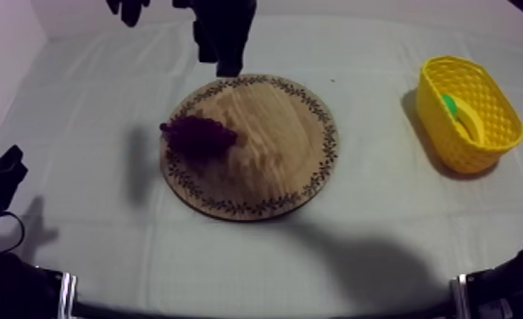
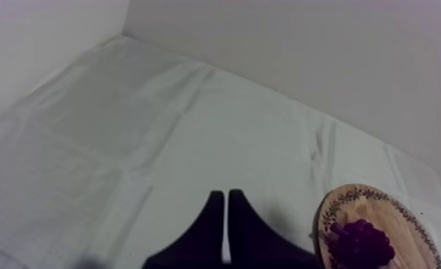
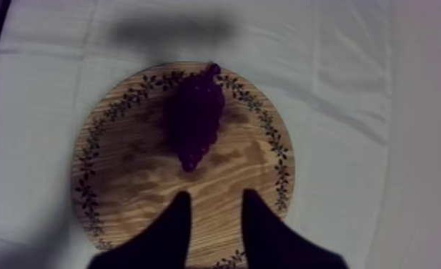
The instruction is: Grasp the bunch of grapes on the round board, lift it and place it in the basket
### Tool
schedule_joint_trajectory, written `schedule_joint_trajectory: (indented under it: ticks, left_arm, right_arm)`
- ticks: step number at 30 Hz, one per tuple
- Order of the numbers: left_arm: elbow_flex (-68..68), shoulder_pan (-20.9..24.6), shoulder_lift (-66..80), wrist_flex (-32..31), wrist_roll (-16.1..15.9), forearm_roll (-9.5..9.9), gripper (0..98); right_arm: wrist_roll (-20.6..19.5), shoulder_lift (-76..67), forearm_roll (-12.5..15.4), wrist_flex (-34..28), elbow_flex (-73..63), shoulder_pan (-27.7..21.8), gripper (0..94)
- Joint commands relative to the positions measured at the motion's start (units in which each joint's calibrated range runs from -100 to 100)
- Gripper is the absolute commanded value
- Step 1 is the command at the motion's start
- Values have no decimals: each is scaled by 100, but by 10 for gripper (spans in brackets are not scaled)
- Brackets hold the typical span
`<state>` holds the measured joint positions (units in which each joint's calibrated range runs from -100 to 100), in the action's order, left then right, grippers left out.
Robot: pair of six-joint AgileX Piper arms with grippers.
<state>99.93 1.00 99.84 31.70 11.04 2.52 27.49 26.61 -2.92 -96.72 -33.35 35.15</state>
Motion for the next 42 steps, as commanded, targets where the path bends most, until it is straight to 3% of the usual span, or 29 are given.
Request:
schedule_joint_trajectory:
  ticks: [1,6,12,26,42]
  left_arm:
    - [-4,-2,-2,-1,2,-1,0]
    - [-4,-2,-2,-1,2,-1,0]
    - [-4,-2,-2,-1,2,-1,0]
    - [-4,-2,-2,-1,2,-1,0]
    - [-4,-2,-2,-1,2,-1,0]
  right_arm:
    - [-35,23,-12,4,-30,-10,466]
    - [-126,102,-59,-4,-7,-28,691]
    - [-191,205,-45,-5,45,5,795]
    - [-310,1161,50,54,24,69,852]
    - [-383,2588,10,28,-1148,162,828]
